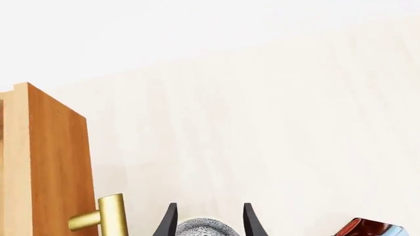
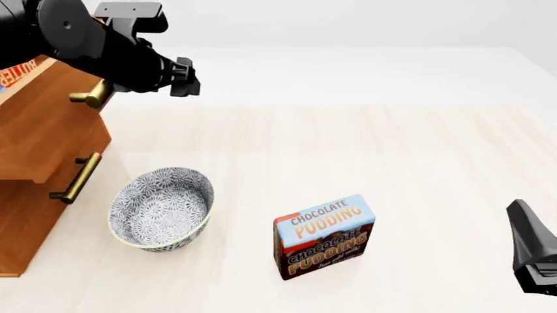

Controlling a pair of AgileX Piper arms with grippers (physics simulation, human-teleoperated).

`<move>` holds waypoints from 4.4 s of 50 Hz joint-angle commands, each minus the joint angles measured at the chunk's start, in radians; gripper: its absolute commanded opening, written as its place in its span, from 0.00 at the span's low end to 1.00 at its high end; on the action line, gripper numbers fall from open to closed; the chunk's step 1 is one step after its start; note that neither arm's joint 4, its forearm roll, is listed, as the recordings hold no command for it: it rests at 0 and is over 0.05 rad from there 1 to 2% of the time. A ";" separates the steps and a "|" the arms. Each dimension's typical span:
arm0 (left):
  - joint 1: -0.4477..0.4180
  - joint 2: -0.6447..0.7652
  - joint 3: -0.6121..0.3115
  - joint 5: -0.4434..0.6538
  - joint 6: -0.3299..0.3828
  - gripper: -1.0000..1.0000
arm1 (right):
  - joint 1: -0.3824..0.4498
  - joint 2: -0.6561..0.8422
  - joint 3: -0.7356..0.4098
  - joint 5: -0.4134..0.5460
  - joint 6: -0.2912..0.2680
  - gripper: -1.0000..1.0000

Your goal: Put the butter at the back in the top drawer of the cabinet and close it.

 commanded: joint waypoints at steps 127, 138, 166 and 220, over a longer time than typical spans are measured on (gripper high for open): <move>0.292 0.091 0.101 -0.179 0.015 1.00 | 0.000 0.000 0.000 0.000 0.000 1.00; 0.305 0.100 0.099 -0.188 0.012 1.00 | 0.000 0.000 0.000 0.000 0.000 1.00; 0.339 0.119 0.107 -0.212 0.017 1.00 | 0.000 0.000 0.000 0.000 0.000 1.00; 0.256 -0.182 0.190 -0.130 0.026 1.00 | 0.000 0.000 0.000 0.000 0.000 1.00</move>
